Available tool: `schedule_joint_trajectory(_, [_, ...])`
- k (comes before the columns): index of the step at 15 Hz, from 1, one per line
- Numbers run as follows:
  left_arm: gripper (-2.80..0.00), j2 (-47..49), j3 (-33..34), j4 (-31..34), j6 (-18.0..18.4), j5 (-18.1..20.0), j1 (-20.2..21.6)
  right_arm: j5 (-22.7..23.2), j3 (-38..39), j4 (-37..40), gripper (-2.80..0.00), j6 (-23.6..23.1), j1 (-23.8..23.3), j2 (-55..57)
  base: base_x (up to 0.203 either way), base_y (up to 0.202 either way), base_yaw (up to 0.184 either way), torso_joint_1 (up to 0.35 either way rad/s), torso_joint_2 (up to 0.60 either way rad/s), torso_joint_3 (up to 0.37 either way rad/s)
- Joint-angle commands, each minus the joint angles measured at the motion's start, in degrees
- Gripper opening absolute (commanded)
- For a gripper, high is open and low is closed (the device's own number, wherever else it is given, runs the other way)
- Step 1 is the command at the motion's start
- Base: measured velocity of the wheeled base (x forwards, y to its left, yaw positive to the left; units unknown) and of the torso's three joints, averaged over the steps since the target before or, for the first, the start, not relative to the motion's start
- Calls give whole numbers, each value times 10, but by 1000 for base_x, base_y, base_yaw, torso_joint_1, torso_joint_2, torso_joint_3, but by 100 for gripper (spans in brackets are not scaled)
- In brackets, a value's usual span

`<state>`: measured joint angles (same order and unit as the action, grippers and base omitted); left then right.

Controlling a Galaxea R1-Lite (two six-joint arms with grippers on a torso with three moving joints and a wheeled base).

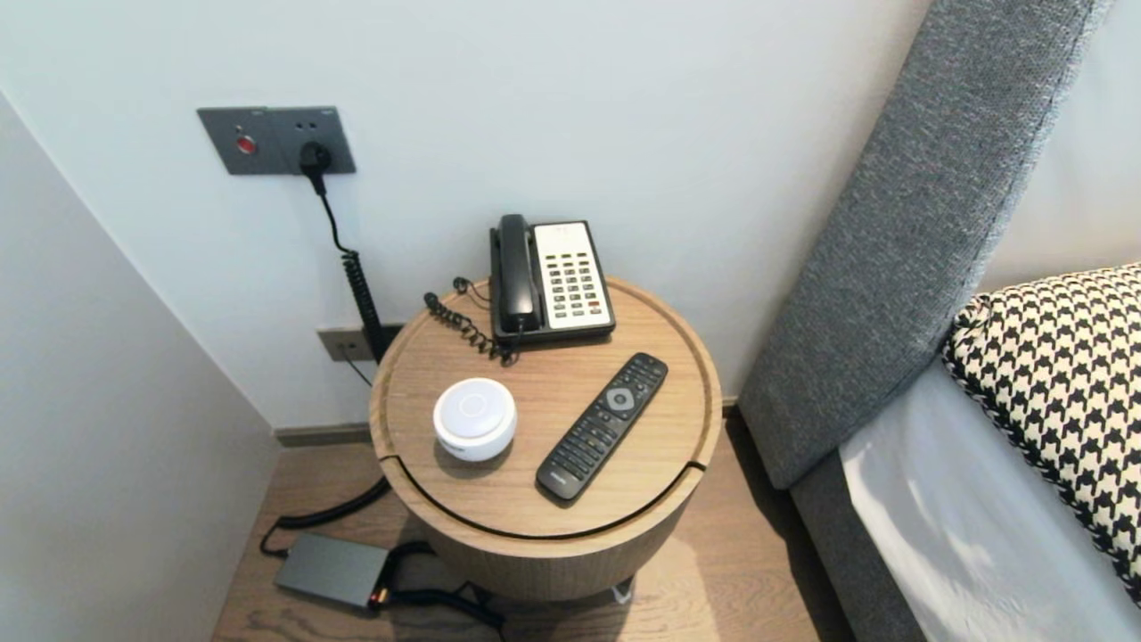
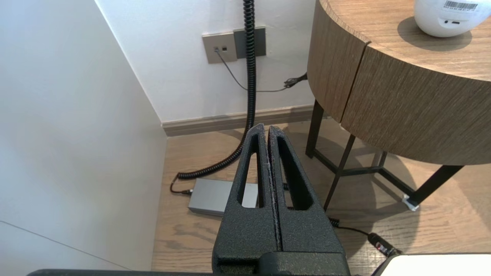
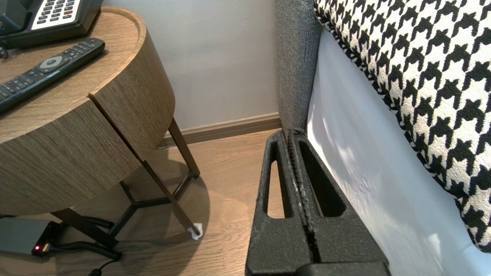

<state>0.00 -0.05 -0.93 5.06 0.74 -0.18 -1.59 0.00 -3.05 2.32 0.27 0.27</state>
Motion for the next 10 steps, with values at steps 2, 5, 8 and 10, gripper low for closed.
schedule_joint_trajectory(2, [-280,-1,8,-3,-18,-1,0,0,15,0,-280,0,1,1,0,0,0,0,0,0])
schedule_joint_trajectory(5, [-280,-1,8,-3,-22,-1,0,-1,15,0,-280,0,0,1,0,0,0,0,0,0])
schedule_joint_trajectory(8, [-280,-1,8,-3,-22,-1,0,-1,15,0,-280,0,0,1,0,0,0,0,0,0])
schedule_joint_trajectory(10, [-280,-1,8,-3,-22,-1,0,-1,15,0,-280,1,0,1,0,0,0,0,0,0])
